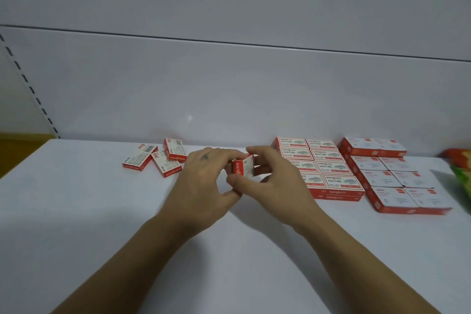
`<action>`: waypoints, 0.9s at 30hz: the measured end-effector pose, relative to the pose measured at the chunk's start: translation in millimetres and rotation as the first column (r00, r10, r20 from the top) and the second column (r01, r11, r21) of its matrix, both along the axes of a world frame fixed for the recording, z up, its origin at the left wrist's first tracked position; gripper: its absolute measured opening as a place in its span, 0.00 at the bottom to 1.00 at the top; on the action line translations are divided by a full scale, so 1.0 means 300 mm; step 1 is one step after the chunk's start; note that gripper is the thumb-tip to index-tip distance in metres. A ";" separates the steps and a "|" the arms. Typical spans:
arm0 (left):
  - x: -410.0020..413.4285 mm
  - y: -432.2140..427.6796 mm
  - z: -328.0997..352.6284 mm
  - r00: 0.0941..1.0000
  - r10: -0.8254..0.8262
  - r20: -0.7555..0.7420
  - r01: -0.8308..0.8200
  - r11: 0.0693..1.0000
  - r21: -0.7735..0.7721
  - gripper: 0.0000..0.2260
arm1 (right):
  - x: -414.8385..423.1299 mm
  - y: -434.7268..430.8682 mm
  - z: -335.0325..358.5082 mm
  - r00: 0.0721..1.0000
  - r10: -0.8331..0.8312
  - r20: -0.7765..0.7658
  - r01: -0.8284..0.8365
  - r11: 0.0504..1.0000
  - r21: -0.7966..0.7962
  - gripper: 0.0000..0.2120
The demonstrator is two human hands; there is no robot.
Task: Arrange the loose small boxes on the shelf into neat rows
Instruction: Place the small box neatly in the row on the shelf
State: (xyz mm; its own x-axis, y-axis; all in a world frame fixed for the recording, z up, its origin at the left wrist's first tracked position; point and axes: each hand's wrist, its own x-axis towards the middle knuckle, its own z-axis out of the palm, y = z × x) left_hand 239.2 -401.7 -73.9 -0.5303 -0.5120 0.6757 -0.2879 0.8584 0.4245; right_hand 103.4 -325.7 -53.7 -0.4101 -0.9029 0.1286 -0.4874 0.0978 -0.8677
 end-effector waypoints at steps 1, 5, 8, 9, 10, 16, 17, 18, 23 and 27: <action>0.005 -0.004 0.003 1.000 -0.019 0.014 0.019 1.000 0.005 0.18 | -0.006 0.000 0.003 0.998 0.025 0.054 -0.025 1.000 0.000 0.26; 0.028 -0.039 0.004 0.991 -0.029 0.130 0.013 0.992 0.126 0.24 | -0.030 0.005 0.016 0.898 0.208 0.388 -0.209 0.977 -0.040 0.24; 0.040 -0.055 0.004 0.992 -0.019 0.127 -0.005 0.982 0.191 0.22 | -0.041 0.007 0.020 0.720 0.377 0.583 -0.351 0.922 -0.163 0.20; 0.044 -0.059 0.009 0.994 -0.015 0.111 -0.009 0.978 0.210 0.21 | -0.044 0.006 0.022 0.677 0.403 0.616 -0.360 0.911 -0.200 0.19; 0.046 -0.059 0.016 0.996 -0.011 0.093 -0.011 0.973 0.232 0.20 | -0.047 0.003 0.022 0.659 0.397 0.639 -0.338 0.915 -0.220 0.17; 0.045 -0.038 0.036 1.000 -0.001 0.002 0.000 0.906 0.422 0.20 | -0.064 -0.015 0.014 0.729 0.173 0.662 -0.102 0.984 -0.145 0.13; 0.043 -0.032 0.034 1.000 -0.001 0.002 0.000 0.904 0.428 0.20 | -0.062 -0.014 0.013 0.739 0.161 0.654 -0.095 0.986 -0.136 0.13; 0.042 -0.027 0.033 1.000 0.001 0.000 -0.001 0.900 0.436 0.20 | -0.061 -0.012 0.013 0.754 0.150 0.640 -0.088 0.988 -0.127 0.13; 0.048 -0.036 0.041 0.997 -0.030 -0.067 0.061 0.848 0.526 0.23 | -0.055 -0.011 0.016 0.854 0.120 0.506 -0.077 0.992 -0.104 0.06; 0.041 -0.032 0.043 0.986 -0.002 -0.169 0.106 0.786 0.609 0.28 | -0.056 -0.010 0.012 0.857 0.166 0.487 -0.149 0.986 -0.075 0.05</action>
State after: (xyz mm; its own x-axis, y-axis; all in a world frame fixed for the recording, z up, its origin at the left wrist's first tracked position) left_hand 251.4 -411.3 -61.0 -0.4883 -0.8189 0.3016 -0.1370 0.4133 0.9002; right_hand 86.7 -328.6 -49.9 -0.2809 -0.9595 -0.0200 -0.0048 0.0222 -0.9997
